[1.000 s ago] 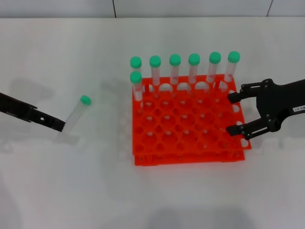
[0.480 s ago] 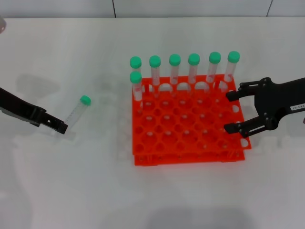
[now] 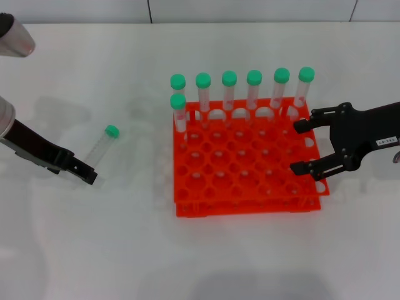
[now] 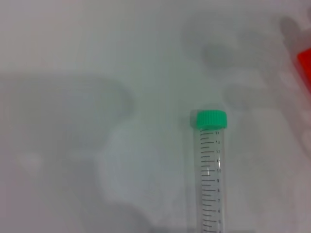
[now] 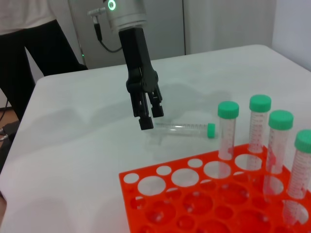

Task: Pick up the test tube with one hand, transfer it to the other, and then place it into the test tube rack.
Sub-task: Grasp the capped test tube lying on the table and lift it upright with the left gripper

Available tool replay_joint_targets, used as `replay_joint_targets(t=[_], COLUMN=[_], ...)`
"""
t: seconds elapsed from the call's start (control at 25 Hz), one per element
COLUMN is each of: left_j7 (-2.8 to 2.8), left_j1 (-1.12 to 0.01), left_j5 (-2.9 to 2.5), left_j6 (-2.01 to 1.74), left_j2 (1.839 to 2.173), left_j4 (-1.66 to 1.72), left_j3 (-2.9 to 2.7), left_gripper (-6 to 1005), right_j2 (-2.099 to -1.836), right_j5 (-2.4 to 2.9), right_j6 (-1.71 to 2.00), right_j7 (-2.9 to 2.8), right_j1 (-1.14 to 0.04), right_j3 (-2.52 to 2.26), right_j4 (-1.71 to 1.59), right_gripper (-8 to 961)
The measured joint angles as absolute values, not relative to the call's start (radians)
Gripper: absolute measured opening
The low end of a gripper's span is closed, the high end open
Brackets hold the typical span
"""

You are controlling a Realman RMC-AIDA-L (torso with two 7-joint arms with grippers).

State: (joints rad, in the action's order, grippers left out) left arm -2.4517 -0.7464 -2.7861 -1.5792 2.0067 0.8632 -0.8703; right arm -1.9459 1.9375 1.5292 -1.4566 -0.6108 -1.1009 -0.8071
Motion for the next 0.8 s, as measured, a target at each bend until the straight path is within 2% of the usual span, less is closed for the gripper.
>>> replay_joint_targets(t=[0.6,0.8], left_j7=[-2.501,-2.502], left_j1=[-0.761,-0.761], left_j5=[-2.806,-2.807], left_j6=[-1.560,-1.546], left_j2=[2.012,2.012], left_j4=[0.862,0.860], left_j3=[-0.877,-0.883], left_gripper=[870,786], right_j2=[-1.953,-1.957], right_j5=[1.943,1.944], right_j6=[1.520,1.515], right_j7=[-1.456,-1.457], right_j1=[-0.611,-0.617], right_j3=[-1.101,-1.101], right_j4=[-0.813,-0.814], right_gripper=[872,872])
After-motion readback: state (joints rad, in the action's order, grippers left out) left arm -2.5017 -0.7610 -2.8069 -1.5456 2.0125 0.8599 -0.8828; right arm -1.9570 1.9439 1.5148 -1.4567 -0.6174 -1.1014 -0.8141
